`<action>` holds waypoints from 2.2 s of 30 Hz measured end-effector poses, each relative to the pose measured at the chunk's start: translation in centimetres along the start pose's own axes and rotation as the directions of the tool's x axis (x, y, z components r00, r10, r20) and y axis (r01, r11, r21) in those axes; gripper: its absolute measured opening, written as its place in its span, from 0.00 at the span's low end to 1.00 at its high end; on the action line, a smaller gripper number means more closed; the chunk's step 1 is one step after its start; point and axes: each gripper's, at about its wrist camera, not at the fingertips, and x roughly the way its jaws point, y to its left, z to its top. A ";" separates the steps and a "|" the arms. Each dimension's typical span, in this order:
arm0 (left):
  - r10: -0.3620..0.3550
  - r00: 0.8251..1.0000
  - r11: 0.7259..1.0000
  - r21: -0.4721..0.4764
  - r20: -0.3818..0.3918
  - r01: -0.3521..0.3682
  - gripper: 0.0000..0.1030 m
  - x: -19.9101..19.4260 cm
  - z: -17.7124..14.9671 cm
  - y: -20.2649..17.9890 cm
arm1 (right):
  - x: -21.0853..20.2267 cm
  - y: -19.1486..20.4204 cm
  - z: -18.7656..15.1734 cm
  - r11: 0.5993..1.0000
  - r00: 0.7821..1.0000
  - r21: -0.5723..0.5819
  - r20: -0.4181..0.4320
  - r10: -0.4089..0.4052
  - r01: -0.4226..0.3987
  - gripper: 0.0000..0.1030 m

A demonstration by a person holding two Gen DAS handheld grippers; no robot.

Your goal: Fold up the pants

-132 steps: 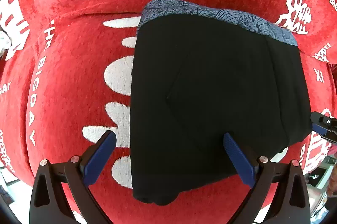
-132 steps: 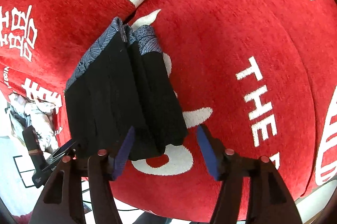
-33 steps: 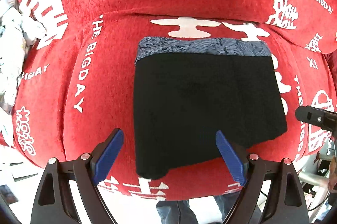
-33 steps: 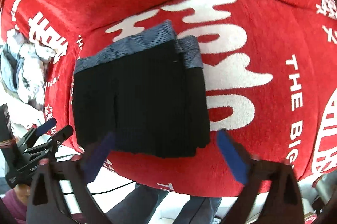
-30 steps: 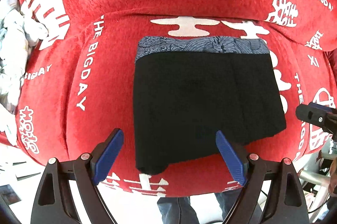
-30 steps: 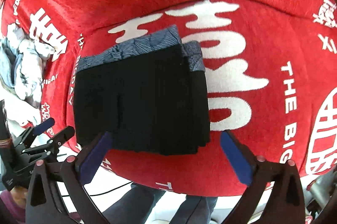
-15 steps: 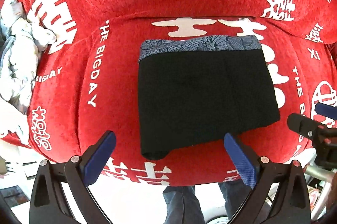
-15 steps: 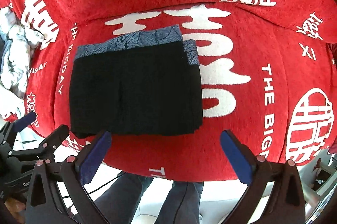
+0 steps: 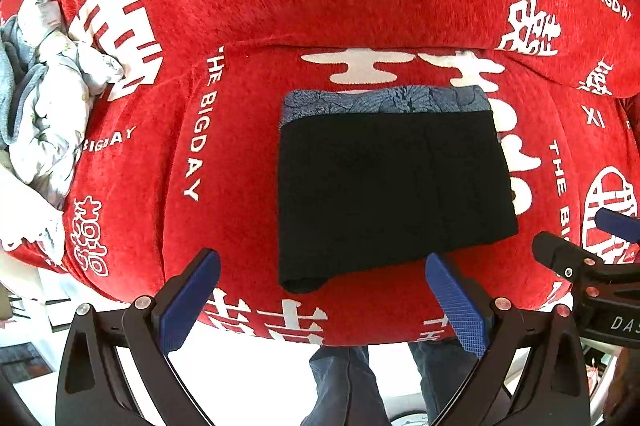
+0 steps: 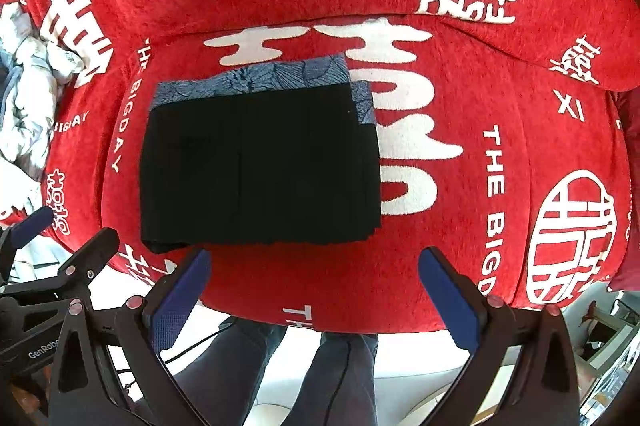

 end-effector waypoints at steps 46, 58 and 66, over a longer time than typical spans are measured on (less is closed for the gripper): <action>0.020 1.000 0.999 0.034 -0.015 -0.020 1.00 0.0 0.4 -0.3 | -1.0 0.6 0.9 0.997 0.998 -0.039 0.002 -0.059 0.059 1.00; 0.014 1.000 0.999 0.030 -0.020 -0.013 1.00 0.1 0.1 -0.2 | -0.9 0.8 0.8 0.997 0.998 -0.038 0.001 -0.059 0.059 1.00; 0.019 1.000 0.999 0.032 -0.017 -0.018 1.00 0.1 -0.1 -0.3 | -0.9 0.8 0.8 0.998 0.998 -0.039 0.001 -0.058 0.058 1.00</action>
